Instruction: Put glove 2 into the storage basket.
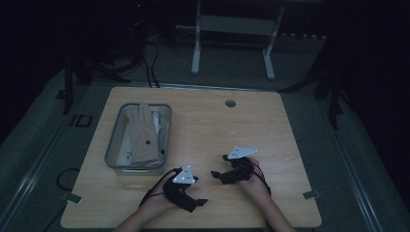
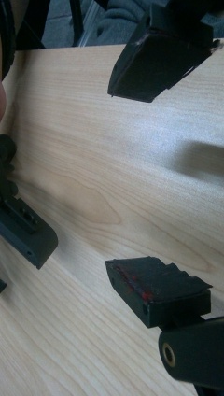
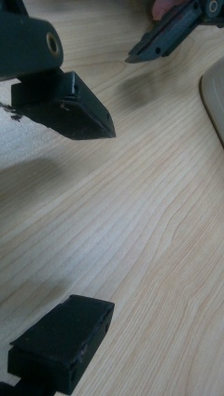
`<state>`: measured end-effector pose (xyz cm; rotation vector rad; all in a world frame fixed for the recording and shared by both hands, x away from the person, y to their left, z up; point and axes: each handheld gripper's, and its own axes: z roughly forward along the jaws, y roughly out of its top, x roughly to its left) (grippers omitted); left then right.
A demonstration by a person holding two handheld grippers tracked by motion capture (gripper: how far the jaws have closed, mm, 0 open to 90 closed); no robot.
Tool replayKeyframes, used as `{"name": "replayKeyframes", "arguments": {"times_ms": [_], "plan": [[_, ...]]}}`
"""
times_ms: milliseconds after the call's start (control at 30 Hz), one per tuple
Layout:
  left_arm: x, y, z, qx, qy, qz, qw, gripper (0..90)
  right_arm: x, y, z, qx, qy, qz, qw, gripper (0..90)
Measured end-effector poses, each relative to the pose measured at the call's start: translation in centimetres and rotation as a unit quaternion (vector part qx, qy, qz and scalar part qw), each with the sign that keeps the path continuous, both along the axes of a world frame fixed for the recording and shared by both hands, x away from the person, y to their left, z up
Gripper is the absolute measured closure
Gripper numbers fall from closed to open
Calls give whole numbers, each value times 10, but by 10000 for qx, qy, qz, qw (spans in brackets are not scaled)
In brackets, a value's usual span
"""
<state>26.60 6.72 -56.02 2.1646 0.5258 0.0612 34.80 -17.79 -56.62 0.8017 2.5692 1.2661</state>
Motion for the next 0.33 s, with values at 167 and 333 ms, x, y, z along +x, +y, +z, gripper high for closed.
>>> {"name": "replayKeyframes", "arguments": {"times_ms": [167, 333], "plan": [[1, 1, 0, -47, 22, -15, 10000, 147, 2, -2, -1, 27, 31, -31, 10000, 142], [1, 2, 0, -88, 25, -17, 10000, 147, 2, -1, -1, 9, 40, -17, 10000, 143]]}}
